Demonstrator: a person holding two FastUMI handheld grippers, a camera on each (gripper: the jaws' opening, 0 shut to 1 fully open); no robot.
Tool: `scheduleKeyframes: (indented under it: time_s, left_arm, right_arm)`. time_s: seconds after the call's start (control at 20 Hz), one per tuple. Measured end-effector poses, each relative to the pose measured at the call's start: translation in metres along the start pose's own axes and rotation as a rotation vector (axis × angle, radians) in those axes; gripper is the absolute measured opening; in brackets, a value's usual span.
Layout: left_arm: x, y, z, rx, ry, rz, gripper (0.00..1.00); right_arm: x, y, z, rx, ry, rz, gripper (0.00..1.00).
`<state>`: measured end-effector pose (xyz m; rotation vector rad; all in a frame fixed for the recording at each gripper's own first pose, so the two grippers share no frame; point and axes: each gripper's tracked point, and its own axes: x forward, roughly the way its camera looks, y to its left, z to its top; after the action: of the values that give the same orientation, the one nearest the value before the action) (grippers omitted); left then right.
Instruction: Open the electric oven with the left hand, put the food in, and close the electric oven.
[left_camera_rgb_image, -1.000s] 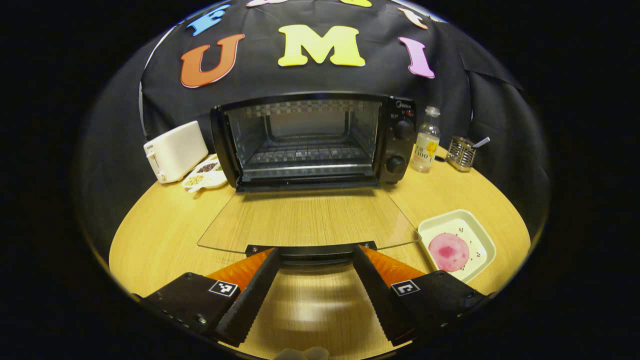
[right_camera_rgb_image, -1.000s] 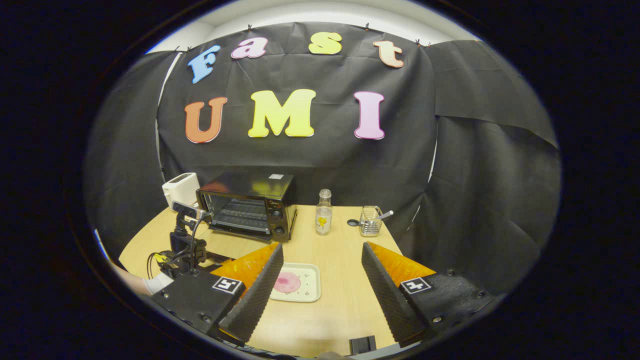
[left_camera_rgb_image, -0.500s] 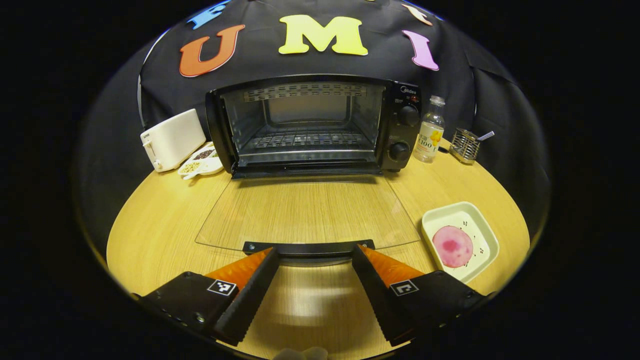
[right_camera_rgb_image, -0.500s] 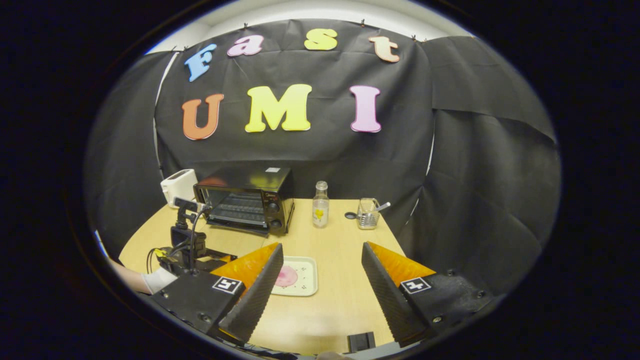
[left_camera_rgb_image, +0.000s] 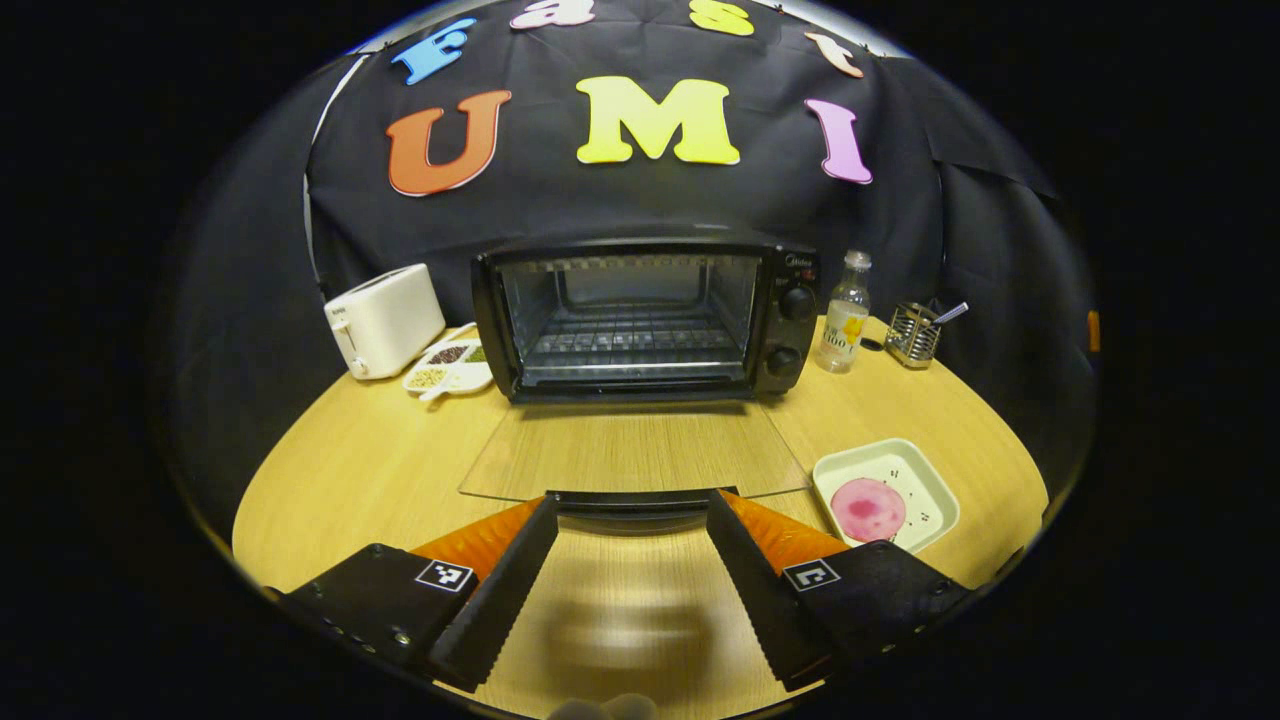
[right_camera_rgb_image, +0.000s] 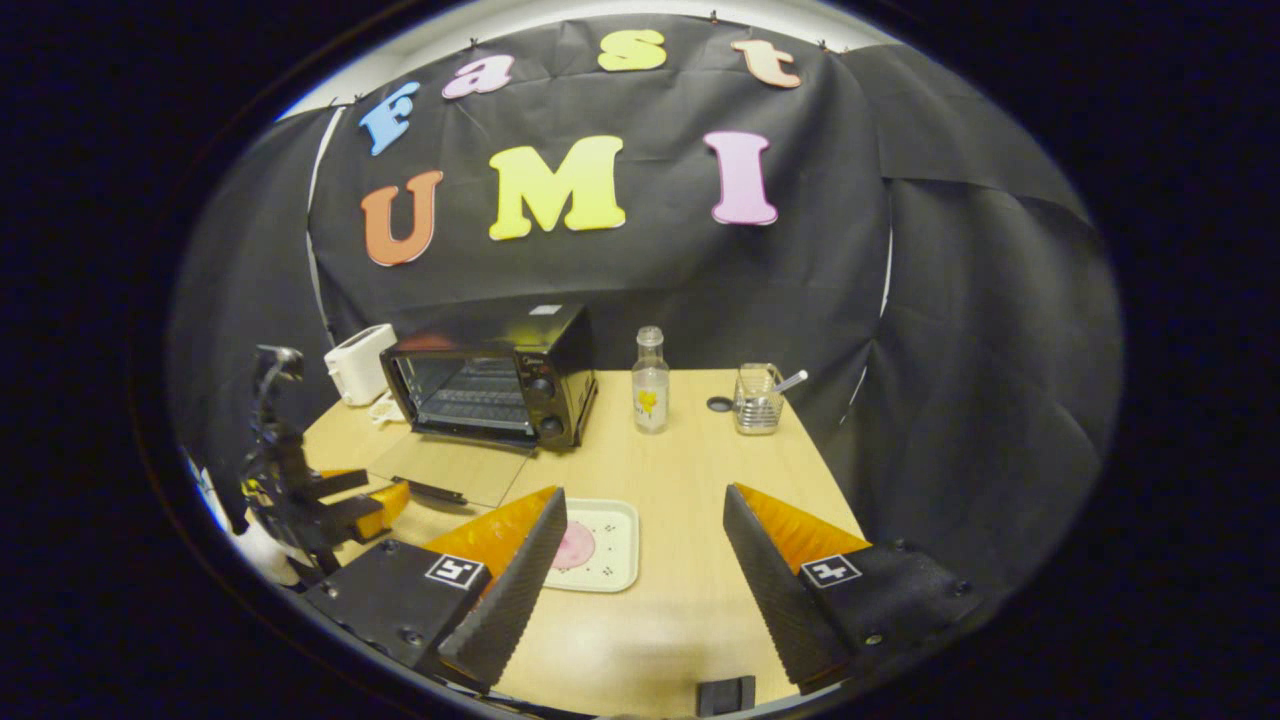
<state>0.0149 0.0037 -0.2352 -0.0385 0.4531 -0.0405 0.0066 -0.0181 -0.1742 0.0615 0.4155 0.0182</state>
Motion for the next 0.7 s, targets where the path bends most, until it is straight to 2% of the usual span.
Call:
scheduleKeyframes:
  time_s: [0.1,0.2,0.3,0.35,0.55,0.7]
  left_arm:
    - [-0.026,0.006,0.025,-0.005,-0.055,0.025,0.96]
    - [-0.053,0.012,0.052,-0.016,-0.112,0.054,0.96]
    - [-0.08,0.017,0.081,-0.019,-0.174,0.085,0.96]
    - [-0.094,0.018,0.095,-0.016,-0.202,0.101,0.96]
    - [-0.148,0.015,0.138,0.001,-0.287,0.171,0.96]
    - [-0.179,0.008,0.151,-0.043,-0.31,0.217,0.96]
  right_arm:
    - [0.023,-0.004,-0.014,-0.005,0.045,0.024,0.97]
    - [0.049,-0.007,-0.032,-0.007,0.102,0.055,0.87]
    - [0.072,-0.01,-0.052,0.009,0.169,0.088,0.86]
    - [0.083,-0.01,-0.062,0.02,0.201,0.107,0.9]
    - [0.121,-0.006,-0.091,0.071,0.325,0.176,0.69]
    - [0.145,-0.002,-0.111,0.096,0.412,0.214,0.55]
